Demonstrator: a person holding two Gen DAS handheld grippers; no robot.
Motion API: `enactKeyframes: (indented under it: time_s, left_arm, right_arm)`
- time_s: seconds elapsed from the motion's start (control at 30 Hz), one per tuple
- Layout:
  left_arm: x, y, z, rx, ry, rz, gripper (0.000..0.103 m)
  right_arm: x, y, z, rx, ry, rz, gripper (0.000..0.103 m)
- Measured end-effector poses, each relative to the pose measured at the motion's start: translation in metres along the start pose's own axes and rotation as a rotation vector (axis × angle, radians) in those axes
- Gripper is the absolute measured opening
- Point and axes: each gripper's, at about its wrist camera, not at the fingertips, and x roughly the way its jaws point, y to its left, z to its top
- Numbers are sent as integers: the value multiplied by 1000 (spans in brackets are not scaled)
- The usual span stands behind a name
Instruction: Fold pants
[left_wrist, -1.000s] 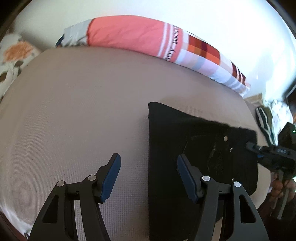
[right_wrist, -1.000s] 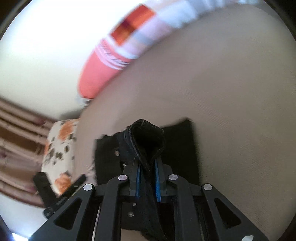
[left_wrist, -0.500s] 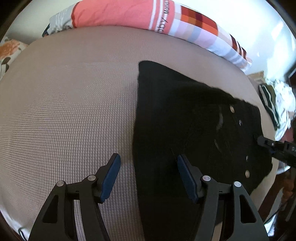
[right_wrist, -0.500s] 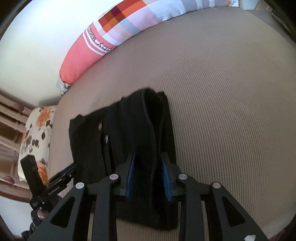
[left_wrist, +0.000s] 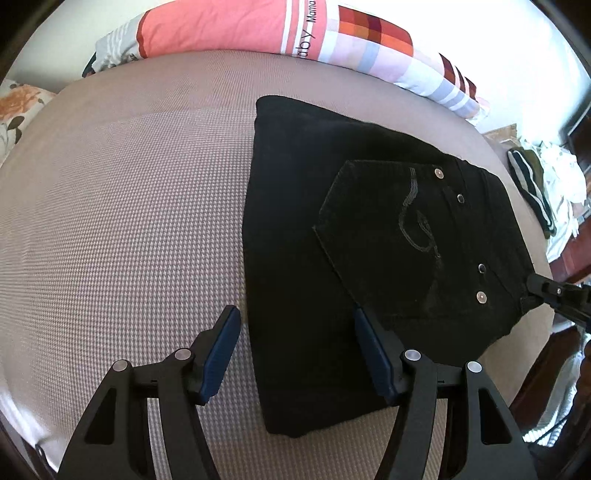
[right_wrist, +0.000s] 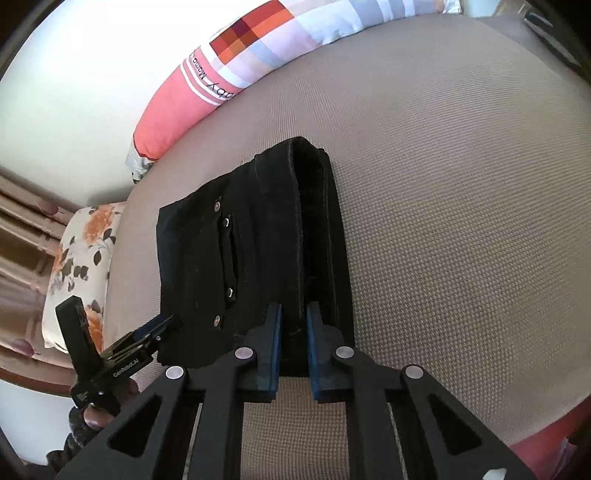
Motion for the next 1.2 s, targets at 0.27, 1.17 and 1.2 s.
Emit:
enactKeyframes:
  time_s: [0.27,1.17,1.2]
  left_arm:
    - [5,-1,-8,9,4,11,65]
    - [2,-15,5,100,-2,147,71]
    - [2,-14,6,100,-4,153,71]
  right_arm:
    - [6,-5,-12,-15,14,-56,10]
    - [11,0,15,-13,7,-91,54]
    - [12,2,17,-20,8,-92,54]
